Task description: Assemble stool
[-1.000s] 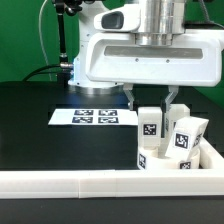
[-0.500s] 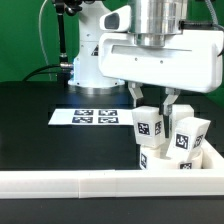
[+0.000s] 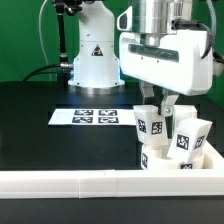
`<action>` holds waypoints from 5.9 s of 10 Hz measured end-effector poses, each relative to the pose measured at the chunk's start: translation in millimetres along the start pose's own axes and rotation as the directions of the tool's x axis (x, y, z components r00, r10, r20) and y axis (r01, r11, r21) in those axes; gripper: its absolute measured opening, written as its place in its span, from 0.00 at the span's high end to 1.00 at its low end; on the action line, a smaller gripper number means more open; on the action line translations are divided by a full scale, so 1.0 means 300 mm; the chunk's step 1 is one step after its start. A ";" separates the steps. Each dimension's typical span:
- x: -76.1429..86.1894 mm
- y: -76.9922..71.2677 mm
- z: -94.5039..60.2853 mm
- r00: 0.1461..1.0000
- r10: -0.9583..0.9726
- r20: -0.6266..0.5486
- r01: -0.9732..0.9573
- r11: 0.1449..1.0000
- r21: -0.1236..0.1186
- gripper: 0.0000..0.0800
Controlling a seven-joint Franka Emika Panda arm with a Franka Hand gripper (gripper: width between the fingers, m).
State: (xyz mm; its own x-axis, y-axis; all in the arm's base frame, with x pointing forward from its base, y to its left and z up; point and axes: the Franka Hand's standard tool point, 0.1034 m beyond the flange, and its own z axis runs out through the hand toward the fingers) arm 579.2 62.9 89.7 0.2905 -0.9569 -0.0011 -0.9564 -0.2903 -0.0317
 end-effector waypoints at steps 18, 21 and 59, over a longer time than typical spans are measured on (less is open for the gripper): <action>0.005 -0.022 -0.051 0.614 0.764 0.201 -0.786 0.616 0.060 0.19; 0.005 -0.019 -0.043 0.696 0.693 0.187 -0.714 0.696 0.079 0.19; 0.025 0.017 0.017 -0.205 -0.979 0.000 0.978 -0.205 -0.050 0.34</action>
Offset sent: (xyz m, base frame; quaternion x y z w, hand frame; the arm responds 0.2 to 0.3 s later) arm -0.0159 -0.0200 -0.0009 0.0339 0.0035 0.3394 0.9400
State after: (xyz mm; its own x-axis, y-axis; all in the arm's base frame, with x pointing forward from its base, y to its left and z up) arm 576.8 54.3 84.5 0.8766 0.4801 0.0316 0.4781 -0.8766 0.0553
